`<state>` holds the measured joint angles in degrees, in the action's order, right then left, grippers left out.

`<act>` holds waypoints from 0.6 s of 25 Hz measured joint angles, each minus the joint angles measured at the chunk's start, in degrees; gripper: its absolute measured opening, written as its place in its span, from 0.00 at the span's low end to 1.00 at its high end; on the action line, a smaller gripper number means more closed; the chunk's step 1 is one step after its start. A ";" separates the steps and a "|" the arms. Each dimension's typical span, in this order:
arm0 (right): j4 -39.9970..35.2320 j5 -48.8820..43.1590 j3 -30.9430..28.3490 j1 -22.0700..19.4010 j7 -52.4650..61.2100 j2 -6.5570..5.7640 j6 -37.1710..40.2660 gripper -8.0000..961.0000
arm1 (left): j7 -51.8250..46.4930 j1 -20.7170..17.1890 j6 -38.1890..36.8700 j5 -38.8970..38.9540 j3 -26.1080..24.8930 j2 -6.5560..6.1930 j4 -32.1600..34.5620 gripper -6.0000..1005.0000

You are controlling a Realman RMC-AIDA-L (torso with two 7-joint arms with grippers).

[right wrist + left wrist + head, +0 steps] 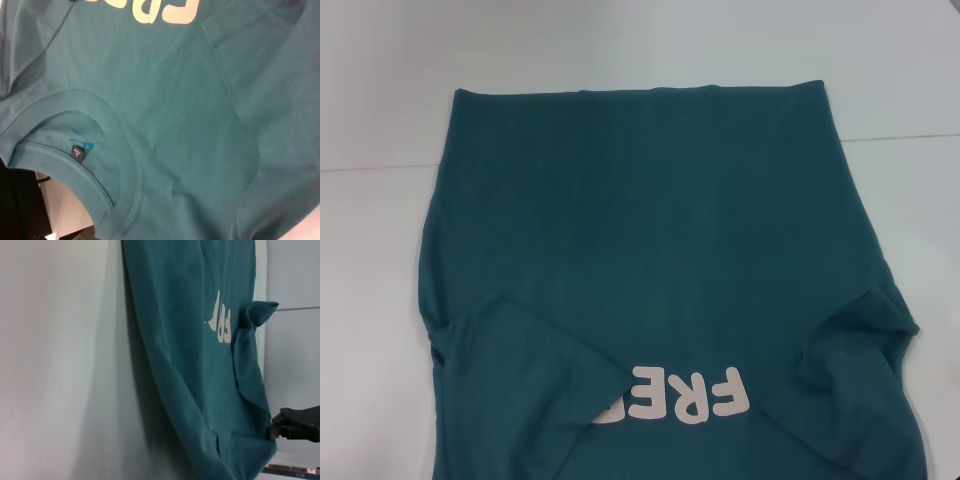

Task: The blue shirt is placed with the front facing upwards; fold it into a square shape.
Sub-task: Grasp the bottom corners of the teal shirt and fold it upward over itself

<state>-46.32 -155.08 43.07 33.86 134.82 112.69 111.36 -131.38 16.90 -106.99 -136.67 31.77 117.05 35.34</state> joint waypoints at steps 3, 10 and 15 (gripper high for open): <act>0.00 0.23 -0.02 0.02 -0.07 0.00 0.00 0.04 | 0.00 0.17 0.05 0.00 0.29 0.02 -0.02 0.05; -0.03 2.23 -1.96 1.07 -0.77 -0.57 -0.01 0.04 | -0.40 1.32 0.14 0.22 0.07 -0.41 -0.01 0.05; 0.19 6.10 -4.56 2.12 -0.55 -1.82 -0.47 0.04 | -1.37 3.81 0.17 0.55 -0.59 -1.18 0.00 0.06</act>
<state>-46.13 -148.98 38.50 35.99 134.27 110.87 110.89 -132.75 20.72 -106.82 -136.12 31.17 115.88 35.33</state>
